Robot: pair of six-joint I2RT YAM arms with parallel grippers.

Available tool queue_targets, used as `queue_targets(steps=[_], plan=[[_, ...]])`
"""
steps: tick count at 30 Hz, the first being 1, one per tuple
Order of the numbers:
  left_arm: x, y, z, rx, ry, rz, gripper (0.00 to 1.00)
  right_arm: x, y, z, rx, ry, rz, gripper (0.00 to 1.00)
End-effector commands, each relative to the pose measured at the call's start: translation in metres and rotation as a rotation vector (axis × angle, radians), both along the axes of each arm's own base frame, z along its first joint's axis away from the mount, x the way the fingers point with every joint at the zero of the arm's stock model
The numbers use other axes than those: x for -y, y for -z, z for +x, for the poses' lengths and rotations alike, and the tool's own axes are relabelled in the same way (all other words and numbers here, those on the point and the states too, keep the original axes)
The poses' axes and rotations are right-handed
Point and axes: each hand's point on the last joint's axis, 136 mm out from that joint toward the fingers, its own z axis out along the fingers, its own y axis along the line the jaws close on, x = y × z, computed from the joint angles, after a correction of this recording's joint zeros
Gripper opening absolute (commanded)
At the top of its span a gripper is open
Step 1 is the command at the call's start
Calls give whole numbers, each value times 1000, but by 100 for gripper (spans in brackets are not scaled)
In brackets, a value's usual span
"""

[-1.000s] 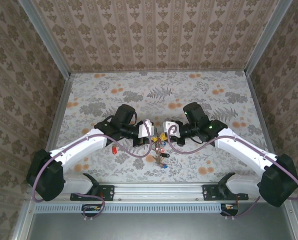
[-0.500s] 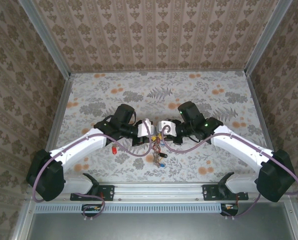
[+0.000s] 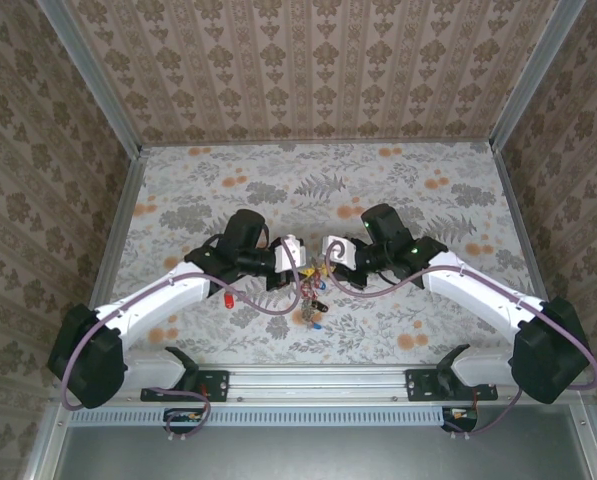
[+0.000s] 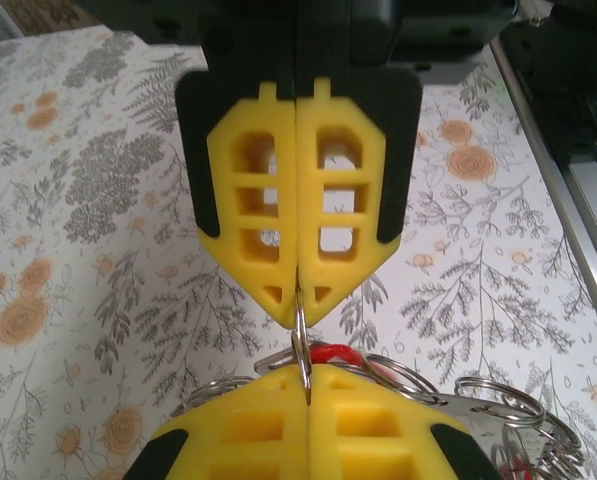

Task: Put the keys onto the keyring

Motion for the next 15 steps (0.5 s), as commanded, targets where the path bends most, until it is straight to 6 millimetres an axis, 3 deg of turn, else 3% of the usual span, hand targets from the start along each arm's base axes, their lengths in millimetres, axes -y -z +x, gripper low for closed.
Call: queue_targets(steps=[1, 15], plan=[[8, -43, -11, 54, 77, -158, 0, 7, 4, 4, -33, 53, 40, 0], [3, -38, -2, 18, 35, -172, 0, 8, -6, 6, -14, 74, 116, 0]])
